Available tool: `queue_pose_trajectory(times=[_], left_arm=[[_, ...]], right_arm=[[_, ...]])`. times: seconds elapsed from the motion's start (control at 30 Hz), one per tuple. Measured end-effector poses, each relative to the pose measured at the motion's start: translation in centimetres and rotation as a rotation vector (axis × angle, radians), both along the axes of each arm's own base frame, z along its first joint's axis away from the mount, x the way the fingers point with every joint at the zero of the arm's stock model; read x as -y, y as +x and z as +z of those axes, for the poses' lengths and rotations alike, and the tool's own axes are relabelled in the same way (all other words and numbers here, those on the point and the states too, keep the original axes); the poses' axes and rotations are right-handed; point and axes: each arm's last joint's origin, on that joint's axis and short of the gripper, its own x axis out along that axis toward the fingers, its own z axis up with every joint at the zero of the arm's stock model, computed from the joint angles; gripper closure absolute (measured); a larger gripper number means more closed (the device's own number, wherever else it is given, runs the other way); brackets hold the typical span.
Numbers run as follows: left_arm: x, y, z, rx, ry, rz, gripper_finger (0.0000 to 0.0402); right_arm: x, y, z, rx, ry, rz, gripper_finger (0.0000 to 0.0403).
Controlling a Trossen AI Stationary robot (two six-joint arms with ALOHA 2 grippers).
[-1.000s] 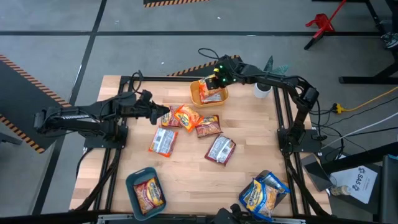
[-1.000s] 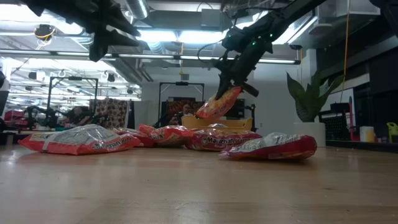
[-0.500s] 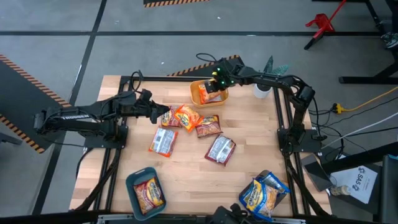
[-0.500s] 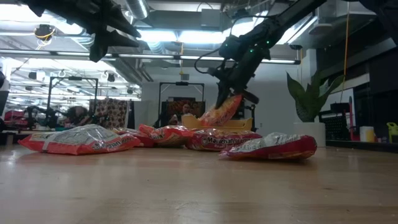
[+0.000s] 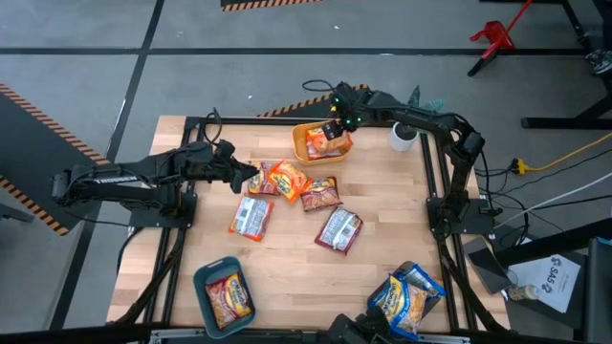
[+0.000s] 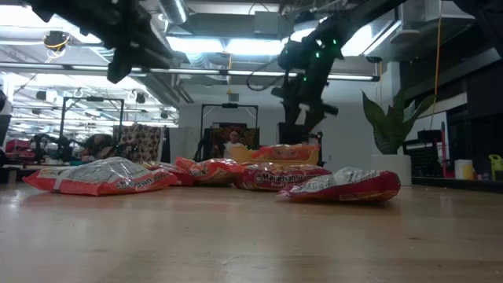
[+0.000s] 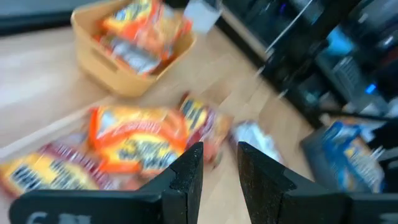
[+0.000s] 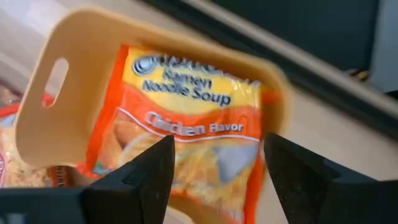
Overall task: Sort Maruchan noodles
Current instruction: Put the orange noodle pack into the yellow bin
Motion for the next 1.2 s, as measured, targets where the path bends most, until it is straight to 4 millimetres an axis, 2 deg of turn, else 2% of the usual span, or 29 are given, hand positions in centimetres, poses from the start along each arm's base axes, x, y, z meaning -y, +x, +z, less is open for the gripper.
queue_pose_trajectory(times=[0.13, 0.27, 0.37, 0.47, 0.6, 0.77, 0.9, 1.03, 1.13, 1.2], left_arm=[[0.2, -0.7, -1.3, -0.162, -0.004, -0.050, 0.0308], [0.7, -1.5, -2.6, -0.323, -0.015, -0.175, 0.0308], [1.1, -1.8, -3.7, -0.390, -0.030, -0.241, 0.0308], [1.7, -2.2, -5.5, -0.428, -0.061, -0.295, 0.0308], [2.4, -2.9, -8.7, -0.489, -0.128, -0.305, 0.0308], [2.6, -2.6, -11.0, -0.393, -0.158, -0.265, 0.0308], [2.6, -2.1, -9.9, -0.319, -0.164, -0.256, 0.0308], [2.4, -1.4, -7.0, -0.232, -0.105, -0.249, 0.0308], [2.1, -0.9, -4.8, -0.189, 0.021, -0.211, 0.0308], [1.6, -0.6, -4.1, -0.188, 0.071, -0.183, 0.0308]], right_arm=[[0.1, 0.2, 3.0, 0.001, -0.039, 0.025, 0.0179], [-0.9, 1.0, 5.3, 0.029, -0.057, 0.071, 0.0182], [-2.9, 2.5, 6.0, 0.095, -0.033, 0.165, 0.0182], [-6.2, 4.6, 5.9, 0.155, -0.008, 0.288, 0.0182], [-10.9, 7.2, 4.5, 0.181, -0.048, 0.400, 0.0182], [-14.7, 9.3, 1.7, 0.104, -0.197, 0.523, 0.0182], [-17.6, 10.8, -1.2, 0.019, -0.247, 0.771, 0.0182], [-20.1, 11.9, -4.2, -0.086, -0.304, 1.006, 0.0182], [-21.2, 12.4, -5.8, -0.154, -0.357, 1.033, 0.0182], [-21.7, 12.5, -6.5, -0.192, -0.378, 1.031, 0.0176]])
